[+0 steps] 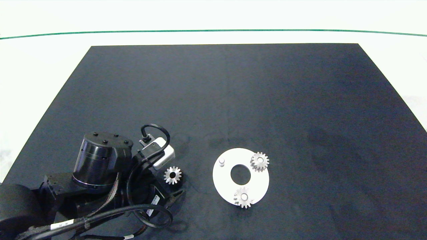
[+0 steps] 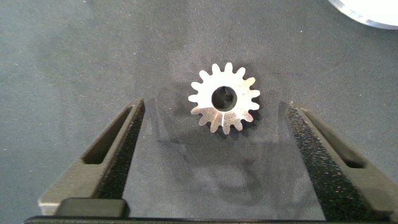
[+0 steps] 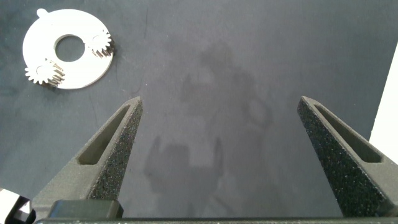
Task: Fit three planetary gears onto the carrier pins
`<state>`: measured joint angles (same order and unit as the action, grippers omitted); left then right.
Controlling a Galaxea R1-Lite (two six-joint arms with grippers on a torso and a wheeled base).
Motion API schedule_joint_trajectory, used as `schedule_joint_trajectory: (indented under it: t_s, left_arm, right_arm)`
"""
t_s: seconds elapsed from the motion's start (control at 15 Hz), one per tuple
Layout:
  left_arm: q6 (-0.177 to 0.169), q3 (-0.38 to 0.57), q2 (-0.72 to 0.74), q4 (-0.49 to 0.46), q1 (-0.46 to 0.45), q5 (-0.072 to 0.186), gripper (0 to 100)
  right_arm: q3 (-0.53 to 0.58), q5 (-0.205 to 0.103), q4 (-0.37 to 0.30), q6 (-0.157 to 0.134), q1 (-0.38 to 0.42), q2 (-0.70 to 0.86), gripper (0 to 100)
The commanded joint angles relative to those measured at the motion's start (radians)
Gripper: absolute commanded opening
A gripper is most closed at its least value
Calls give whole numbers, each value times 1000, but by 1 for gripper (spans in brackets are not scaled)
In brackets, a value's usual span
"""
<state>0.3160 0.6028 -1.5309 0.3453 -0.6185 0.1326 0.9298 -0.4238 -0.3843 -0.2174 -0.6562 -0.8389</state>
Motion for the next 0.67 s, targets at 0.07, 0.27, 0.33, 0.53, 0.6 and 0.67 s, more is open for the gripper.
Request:
schedule_joint_trajectory:
  t_s: [0.07,0.27,0.33,0.53,0.6,0.67]
  left_arm:
    - [0,3,-11,3,-1,-1,84]
    - [0,6,-35,20,0,-1,78]
    - [0,5,-43,31,0,-1,76]
    - [0,5,-51,37,3,-1,70]
    - [0,5,-52,37,3,-1,67]
    - [0,6,-52,37,3,-1,66]
  right_arm:
    - [3,-3,-2,0,-2,-3,100]
    - [3,-3,-2,0,0,-3,100]
    - [3,-3,-2,0,0,-5,100]
    - [0,-1,-5,0,0,-6,100]
    - [0,0,-7,0,0,-8,100]
    - [-2,0,-8,0,-2,-14,100]
